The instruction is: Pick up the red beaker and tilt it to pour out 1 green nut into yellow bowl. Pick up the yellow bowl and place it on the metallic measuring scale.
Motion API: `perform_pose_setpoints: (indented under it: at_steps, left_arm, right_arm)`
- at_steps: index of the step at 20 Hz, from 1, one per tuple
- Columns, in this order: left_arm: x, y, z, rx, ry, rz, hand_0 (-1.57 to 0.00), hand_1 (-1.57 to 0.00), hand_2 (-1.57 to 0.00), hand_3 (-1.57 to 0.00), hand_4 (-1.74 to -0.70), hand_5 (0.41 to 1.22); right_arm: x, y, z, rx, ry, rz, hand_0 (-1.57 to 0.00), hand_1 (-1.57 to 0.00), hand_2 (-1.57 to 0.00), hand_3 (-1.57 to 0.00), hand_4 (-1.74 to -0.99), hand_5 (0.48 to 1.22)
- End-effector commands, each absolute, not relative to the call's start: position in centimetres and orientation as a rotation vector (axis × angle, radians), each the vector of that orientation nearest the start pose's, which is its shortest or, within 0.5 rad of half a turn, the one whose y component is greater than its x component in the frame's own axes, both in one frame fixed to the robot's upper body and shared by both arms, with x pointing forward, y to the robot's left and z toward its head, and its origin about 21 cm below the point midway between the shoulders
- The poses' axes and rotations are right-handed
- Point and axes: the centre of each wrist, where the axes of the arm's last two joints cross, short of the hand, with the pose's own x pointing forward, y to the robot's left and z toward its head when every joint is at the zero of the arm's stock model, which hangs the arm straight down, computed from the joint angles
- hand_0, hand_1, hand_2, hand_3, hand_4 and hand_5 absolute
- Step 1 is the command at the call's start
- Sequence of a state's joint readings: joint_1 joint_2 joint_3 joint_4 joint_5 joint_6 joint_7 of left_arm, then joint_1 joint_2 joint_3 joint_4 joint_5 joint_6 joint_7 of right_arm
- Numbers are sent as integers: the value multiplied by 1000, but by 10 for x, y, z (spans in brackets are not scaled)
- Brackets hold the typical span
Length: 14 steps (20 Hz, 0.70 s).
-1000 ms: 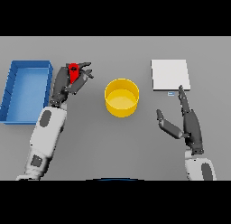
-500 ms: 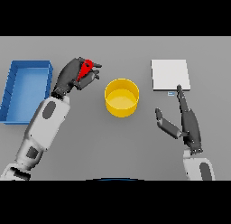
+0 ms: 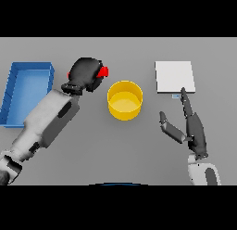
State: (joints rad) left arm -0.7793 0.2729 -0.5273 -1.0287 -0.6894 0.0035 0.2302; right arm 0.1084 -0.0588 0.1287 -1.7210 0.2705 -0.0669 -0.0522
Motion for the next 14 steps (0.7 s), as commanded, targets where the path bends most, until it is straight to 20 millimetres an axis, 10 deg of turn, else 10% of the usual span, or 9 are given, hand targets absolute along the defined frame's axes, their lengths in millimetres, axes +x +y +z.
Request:
perform_pose_setpoints:
  at_steps: [1, 9, 14]
  left_arm:
    - [387, 125, 80, 810, -1458, -1383, -1570, -1570, -1570, -1570, -1740, 1182]
    - [397, 97, 103, 990, -1324, -1853, -1571, -1571, -1571, -1277, -1701, 1215]
    - [401, 79, 108, 1057, -1241, -2148, -1571, -1571, -1571, -1475, -1726, 1219]
  right_arm:
    - [221, -217, 12, -221, -1672, 269, 1, 1, 1, 1, -1274, 702]
    - [220, -217, 6, -197, -1682, 215, 1, 1, 1, 1, -1292, 678]
    - [220, -215, 6, -173, -1692, 180, 1, 1, 1, 1, -1291, 648]
